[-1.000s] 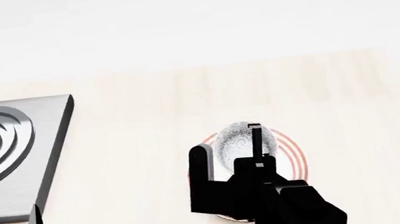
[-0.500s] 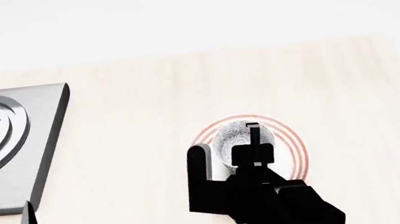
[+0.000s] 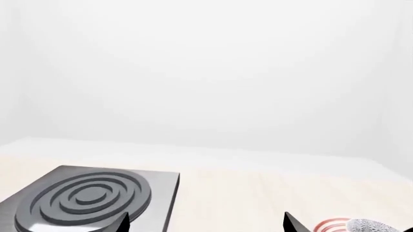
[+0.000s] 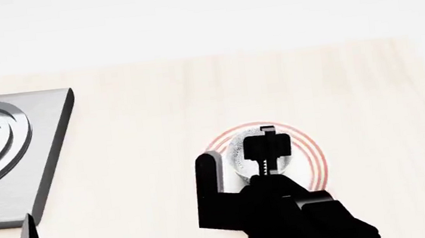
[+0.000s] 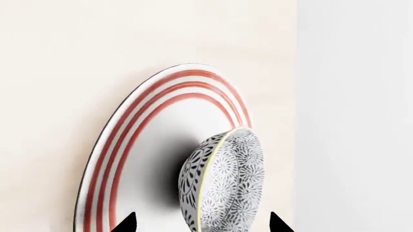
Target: Pick the akita bowl between the plate and the ramekin and place it on the plate.
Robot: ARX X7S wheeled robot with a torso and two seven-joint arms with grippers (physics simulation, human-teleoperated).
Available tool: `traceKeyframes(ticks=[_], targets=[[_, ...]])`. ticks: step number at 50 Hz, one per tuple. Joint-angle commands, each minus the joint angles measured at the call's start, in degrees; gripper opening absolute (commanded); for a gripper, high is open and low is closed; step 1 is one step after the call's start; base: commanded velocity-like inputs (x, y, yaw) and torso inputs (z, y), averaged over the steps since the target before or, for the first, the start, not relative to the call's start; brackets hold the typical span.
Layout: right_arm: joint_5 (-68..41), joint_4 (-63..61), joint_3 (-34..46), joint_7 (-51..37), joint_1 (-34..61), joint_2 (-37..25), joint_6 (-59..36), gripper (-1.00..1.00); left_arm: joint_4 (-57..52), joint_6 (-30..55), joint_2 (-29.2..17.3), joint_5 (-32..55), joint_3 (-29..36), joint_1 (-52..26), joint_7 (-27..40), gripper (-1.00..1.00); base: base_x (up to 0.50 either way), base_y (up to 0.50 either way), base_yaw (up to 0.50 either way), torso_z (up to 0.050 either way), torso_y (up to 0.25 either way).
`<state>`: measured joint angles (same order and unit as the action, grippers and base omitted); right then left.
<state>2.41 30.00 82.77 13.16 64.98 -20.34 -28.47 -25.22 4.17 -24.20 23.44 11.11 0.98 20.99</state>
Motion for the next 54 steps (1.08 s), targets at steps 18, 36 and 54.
traceKeyframes(ticks=[18,36,54], targets=[[-1.7,-62.2,-18.8,-10.8,-7.6,-23.8,-21.0,1.0,-1.8,0.3,0.6,-3.7,-1.0,0.0,0.3,1.0,0.0,0.0,0.0,0.0,0.0],[-18.0,-78.6,-52.1,-51.3,-47.4,-37.6,16.7,1.0,-1.6,-3.2,1.8,-5.5,-3.0,-0.3,3.0,1.0,0.0,0.0,0.0,0.0,0.0],[-7.9,-77.8,-63.9,-71.8,-68.5,-38.4,40.3,1.0,-3.5,-18.8,4.3,-8.1,-9.4,4.2,5.3,1.0,0.0,0.0,0.0,0.0,0.0]])
